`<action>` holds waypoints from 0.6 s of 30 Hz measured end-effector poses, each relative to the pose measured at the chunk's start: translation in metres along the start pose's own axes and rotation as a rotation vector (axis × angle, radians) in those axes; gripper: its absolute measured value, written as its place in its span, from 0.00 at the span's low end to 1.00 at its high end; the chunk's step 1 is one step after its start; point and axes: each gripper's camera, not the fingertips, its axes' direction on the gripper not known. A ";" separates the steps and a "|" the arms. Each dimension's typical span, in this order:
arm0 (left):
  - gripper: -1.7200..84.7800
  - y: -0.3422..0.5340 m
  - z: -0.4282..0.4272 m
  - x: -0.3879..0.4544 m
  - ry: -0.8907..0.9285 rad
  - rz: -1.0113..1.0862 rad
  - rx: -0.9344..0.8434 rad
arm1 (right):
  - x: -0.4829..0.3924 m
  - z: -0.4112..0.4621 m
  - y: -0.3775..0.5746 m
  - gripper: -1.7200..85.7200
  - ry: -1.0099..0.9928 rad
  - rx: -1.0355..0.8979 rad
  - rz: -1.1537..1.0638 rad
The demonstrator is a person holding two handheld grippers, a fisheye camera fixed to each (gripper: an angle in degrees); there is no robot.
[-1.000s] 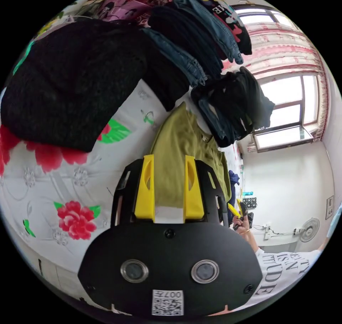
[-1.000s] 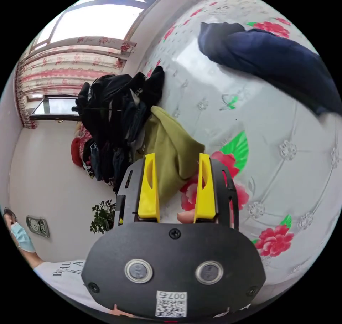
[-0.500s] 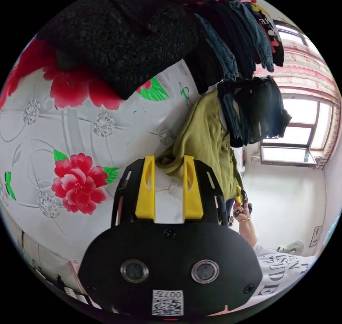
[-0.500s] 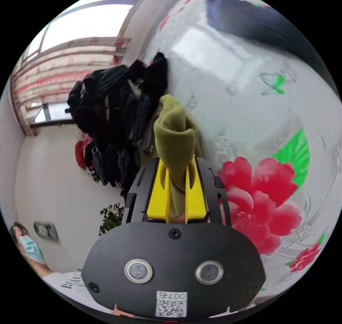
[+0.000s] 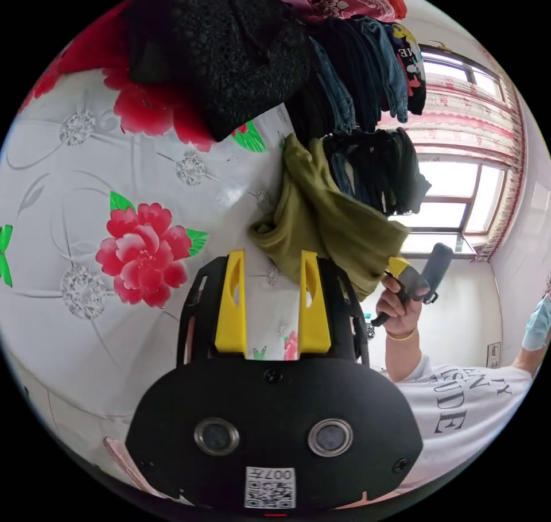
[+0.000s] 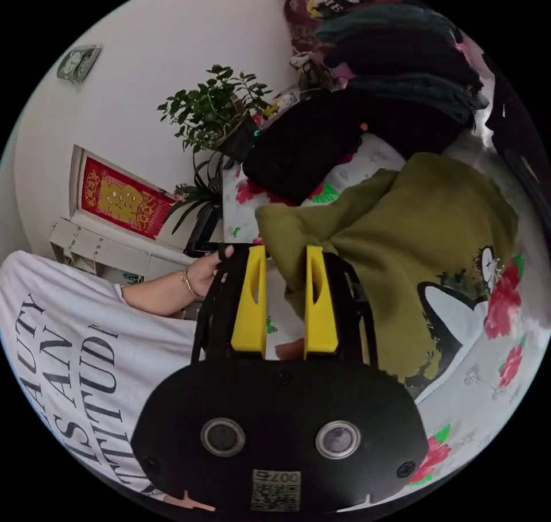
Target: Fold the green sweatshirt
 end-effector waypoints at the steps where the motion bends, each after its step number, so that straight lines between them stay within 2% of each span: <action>1: 0.18 0.002 0.000 -0.001 0.018 0.004 -0.009 | 0.007 0.004 0.002 0.15 -0.031 -0.002 0.020; 4: 0.20 0.013 -0.002 -0.006 0.085 0.050 -0.043 | 0.037 -0.043 0.028 0.16 0.002 0.182 0.118; 6: 0.22 0.021 0.000 -0.008 0.117 0.099 -0.087 | 0.071 -0.082 0.050 0.17 0.060 0.303 0.252; 8: 0.23 0.026 0.006 -0.007 0.140 0.134 -0.121 | 0.128 -0.115 0.082 0.19 0.090 0.368 0.483; 11: 0.24 0.025 0.029 -0.004 0.182 0.158 -0.149 | 0.187 -0.110 0.109 0.21 -0.020 0.335 0.679; 14: 0.19 0.014 0.063 -0.003 0.211 0.151 -0.171 | 0.220 -0.076 0.111 0.21 -0.121 0.244 0.755; 16: 0.15 0.005 0.082 -0.003 0.207 0.136 -0.192 | 0.226 -0.052 0.108 0.19 -0.140 0.168 0.777; 18: 0.10 -0.003 0.097 -0.003 0.165 0.120 -0.215 | 0.216 -0.053 0.107 0.16 -0.146 0.249 0.732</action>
